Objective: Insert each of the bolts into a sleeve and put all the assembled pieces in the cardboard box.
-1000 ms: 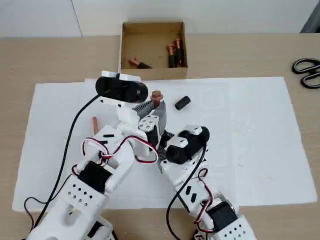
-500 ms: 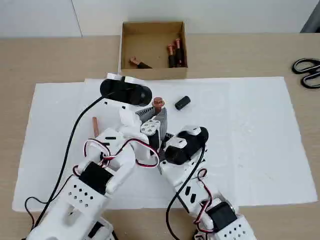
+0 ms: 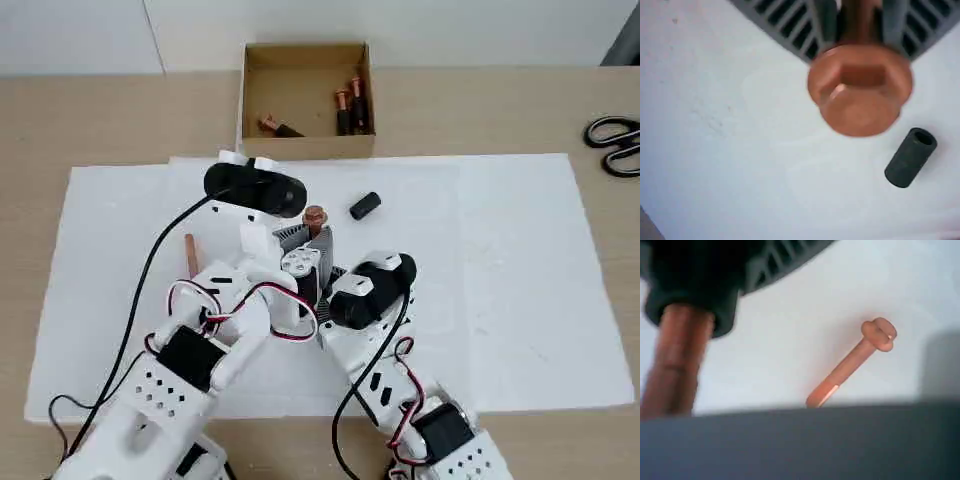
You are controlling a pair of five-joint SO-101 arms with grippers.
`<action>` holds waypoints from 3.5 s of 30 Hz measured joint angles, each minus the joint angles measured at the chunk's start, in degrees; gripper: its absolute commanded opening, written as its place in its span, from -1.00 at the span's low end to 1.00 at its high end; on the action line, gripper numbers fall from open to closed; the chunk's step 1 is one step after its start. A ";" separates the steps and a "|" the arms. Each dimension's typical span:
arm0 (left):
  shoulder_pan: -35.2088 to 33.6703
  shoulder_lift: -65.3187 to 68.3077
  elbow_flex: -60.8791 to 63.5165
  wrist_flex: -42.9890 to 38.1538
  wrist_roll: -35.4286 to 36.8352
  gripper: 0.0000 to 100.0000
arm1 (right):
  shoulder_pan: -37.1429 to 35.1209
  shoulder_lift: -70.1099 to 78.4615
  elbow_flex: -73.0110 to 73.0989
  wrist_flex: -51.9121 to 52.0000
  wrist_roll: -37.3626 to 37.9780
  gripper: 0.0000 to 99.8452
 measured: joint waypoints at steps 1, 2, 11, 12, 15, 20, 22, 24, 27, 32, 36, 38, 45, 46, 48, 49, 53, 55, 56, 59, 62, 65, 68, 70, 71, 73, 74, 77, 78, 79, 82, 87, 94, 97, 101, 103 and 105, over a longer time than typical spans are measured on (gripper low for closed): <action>0.00 0.00 0.00 0.18 0.00 -0.99 | 0.00 0.00 0.00 0.00 0.00 -0.99; 0.18 0.00 0.00 0.62 0.00 -0.99 | 0.00 0.00 0.00 0.00 0.00 -0.99; 2.81 0.09 0.18 3.08 -0.44 -0.99 | 0.26 -0.09 0.00 0.00 0.00 -0.99; 2.81 0.09 0.18 3.08 -0.44 -0.99 | 0.26 -0.09 0.00 0.00 0.00 -0.99; 2.81 0.09 0.18 3.34 -0.44 -0.99 | 0.26 -0.09 0.00 0.00 0.00 -0.99; 3.16 0.09 0.18 6.24 -0.44 -0.99 | 0.26 -0.09 0.00 0.00 0.00 -0.99; 3.16 0.09 0.09 7.30 -0.44 -0.99 | 0.09 -0.09 0.00 0.00 0.00 -0.99; 3.16 0.09 0.09 7.56 -0.44 -0.99 | 0.09 -0.09 0.00 0.00 0.00 -0.99; 3.16 0.09 0.09 7.56 -0.44 -0.99 | 0.09 -0.09 0.00 0.00 0.00 -0.99; 3.34 0.09 0.09 7.56 -0.44 -0.98 | 0.09 -0.09 0.00 0.00 0.00 -0.99; 3.34 0.09 0.09 7.56 -0.44 -0.98 | 0.09 -0.09 0.00 0.00 0.00 -0.99; 3.34 0.09 0.09 7.56 -0.53 -0.93 | 0.09 -0.09 0.00 0.00 0.00 -0.99; 3.43 0.00 0.09 7.74 -2.99 -0.62 | 0.26 0.00 0.00 0.00 0.00 -0.99; 3.43 0.00 0.09 7.74 -2.90 -0.60 | 0.26 0.00 0.00 0.00 0.00 -0.99; 3.43 0.00 0.09 7.74 -2.90 -0.58 | 0.26 0.00 0.00 0.00 0.00 -0.99; 3.43 0.00 0.09 7.74 -2.90 -0.58 | 0.26 0.00 0.00 0.00 0.00 -0.99; 2.02 -0.09 -1.32 8.00 -2.90 -0.58 | 0.18 -0.09 0.00 0.00 0.00 -0.99; 0.53 -1.49 -2.64 8.00 -2.90 -0.58 | 0.09 -0.09 0.00 0.00 0.00 -0.99; -0.26 -2.29 -3.25 8.00 -2.90 -0.58 | 0.09 -0.09 0.00 0.00 0.00 -0.99; -2.02 -4.48 -3.78 8.00 -2.90 -0.59 | 0.26 -0.09 0.00 0.00 0.00 -0.99; -2.55 -4.92 -3.78 8.00 -3.34 -0.59 | 0.18 -0.09 0.00 0.00 0.00 -0.99; -4.92 -5.54 -3.78 8.00 -3.25 -0.59 | 0.26 0.09 0.00 0.00 0.00 -0.99; -7.65 -7.82 -3.78 8.00 -3.25 -0.59 | 0.18 0.00 0.00 0.00 0.00 -0.99; -9.23 -9.58 -3.78 8.00 -3.25 -0.59 | 0.18 -0.09 0.00 0.00 0.00 -0.99; -10.29 -10.37 -3.78 8.00 -3.25 -0.59 | 0.18 -0.09 0.00 0.00 0.00 -0.99; -13.10 -11.69 -4.22 8.97 -3.25 -0.58 | 0.09 0.00 0.00 0.00 0.00 -0.99; -14.86 -12.40 -4.40 9.58 -3.25 -0.58 | 0.09 0.18 0.00 0.00 0.00 -0.99; -21.98 -14.51 -4.40 11.96 -3.25 -0.58 | 0.09 1.32 0.00 0.00 0.00 -0.99; -24.70 -15.03 -4.40 13.10 -3.25 -0.58 | 0.18 1.76 0.09 0.00 0.00 -0.99; -27.25 -15.30 -4.40 14.51 -3.25 -0.58 | 0.70 2.37 0.09 0.00 0.00 -0.99; -32.88 -15.38 -4.40 18.99 -5.71 -0.58 | 4.13 4.84 0.09 0.09 0.00 -0.99; -38.95 -15.38 -4.40 21.89 -18.46 -0.58 | 10.90 11.52 -5.71 7.30 0.26 -0.99; -41.05 -15.30 -3.34 26.37 -21.36 -0.58 | 16.09 30.59 -28.92 14.51 6.33 -0.99; -41.14 -15.30 -1.14 26.37 -21.36 -0.58 | 17.58 42.55 -40.09 14.51 7.38 -0.99; -41.14 -15.30 0.09 26.37 -21.36 -0.58 | 17.85 60.31 -56.62 14.51 7.65 -0.99; -41.14 -15.30 0.26 26.37 -21.36 -0.58 | 17.85 69.45 -65.58 14.51 7.65 -0.99; -40.79 -15.30 0.26 26.37 -21.36 -0.58 | 17.85 79.12 -74.90 14.51 7.65 -0.99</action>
